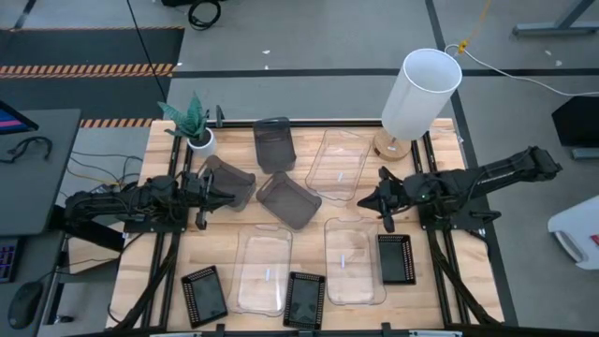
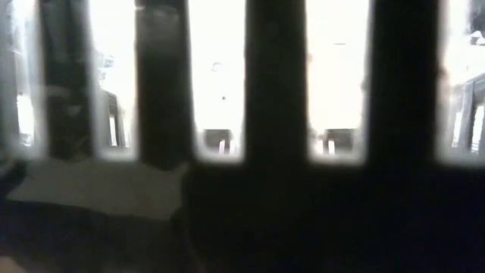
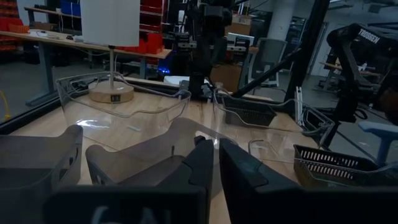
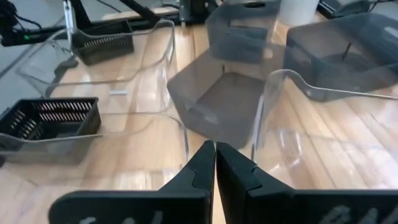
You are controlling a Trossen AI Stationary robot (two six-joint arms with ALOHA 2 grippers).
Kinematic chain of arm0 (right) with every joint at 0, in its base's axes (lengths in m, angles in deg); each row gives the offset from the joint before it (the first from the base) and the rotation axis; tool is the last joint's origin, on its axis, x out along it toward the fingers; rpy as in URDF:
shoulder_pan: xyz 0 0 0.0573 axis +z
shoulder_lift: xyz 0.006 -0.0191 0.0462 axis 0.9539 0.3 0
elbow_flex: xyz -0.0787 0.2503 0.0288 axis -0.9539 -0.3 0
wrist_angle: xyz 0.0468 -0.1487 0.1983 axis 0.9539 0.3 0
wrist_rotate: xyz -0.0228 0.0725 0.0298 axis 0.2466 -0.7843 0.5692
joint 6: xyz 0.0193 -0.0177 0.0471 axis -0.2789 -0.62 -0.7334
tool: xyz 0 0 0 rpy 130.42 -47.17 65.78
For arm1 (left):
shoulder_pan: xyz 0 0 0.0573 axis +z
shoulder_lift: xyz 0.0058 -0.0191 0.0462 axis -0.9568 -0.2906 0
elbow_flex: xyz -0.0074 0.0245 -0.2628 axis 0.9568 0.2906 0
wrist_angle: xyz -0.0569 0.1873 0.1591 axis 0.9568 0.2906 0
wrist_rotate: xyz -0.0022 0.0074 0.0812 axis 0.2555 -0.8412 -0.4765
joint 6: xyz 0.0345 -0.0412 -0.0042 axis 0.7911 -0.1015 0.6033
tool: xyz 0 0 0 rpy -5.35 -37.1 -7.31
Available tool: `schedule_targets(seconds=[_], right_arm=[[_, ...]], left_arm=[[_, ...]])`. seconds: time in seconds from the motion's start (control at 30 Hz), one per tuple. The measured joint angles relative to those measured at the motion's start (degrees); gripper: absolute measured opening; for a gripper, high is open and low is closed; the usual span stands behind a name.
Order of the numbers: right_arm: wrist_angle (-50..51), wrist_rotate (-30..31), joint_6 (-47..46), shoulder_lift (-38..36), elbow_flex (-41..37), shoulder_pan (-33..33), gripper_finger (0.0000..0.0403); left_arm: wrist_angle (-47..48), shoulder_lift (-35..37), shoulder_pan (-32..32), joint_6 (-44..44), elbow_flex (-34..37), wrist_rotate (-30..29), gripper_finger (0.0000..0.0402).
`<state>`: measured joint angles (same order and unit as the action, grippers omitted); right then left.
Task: Stack baskets by color
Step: Stack the bottom right transparent bin on the top transparent bin
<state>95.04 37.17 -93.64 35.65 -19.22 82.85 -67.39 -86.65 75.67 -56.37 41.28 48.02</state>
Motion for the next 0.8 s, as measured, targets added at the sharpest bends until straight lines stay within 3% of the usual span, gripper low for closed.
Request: schedule_targets(seconds=[0.2, 0.57, 0.8], right_arm=[[0.0, 0.8, 2.5, -0.2, 3.8, 0.0, 0.0030], [-15.9, 2.5, 11.0, -3.7, 5.1, 0.0, 0.0047], [-10.8, 2.2, 7.1, -1.4, 5.1, 0.0, 0.0043]], left_arm=[[-0.1, 0.0, 0.0, 0.0, 0.0, 0.0, 0.0032], [-0.1, 0.0, 0.0, 0.0, 0.0, 0.0, 0.0034], [-0.1, 0.0, 0.0, 0.0, 0.0, 0.0, 0.0033]])
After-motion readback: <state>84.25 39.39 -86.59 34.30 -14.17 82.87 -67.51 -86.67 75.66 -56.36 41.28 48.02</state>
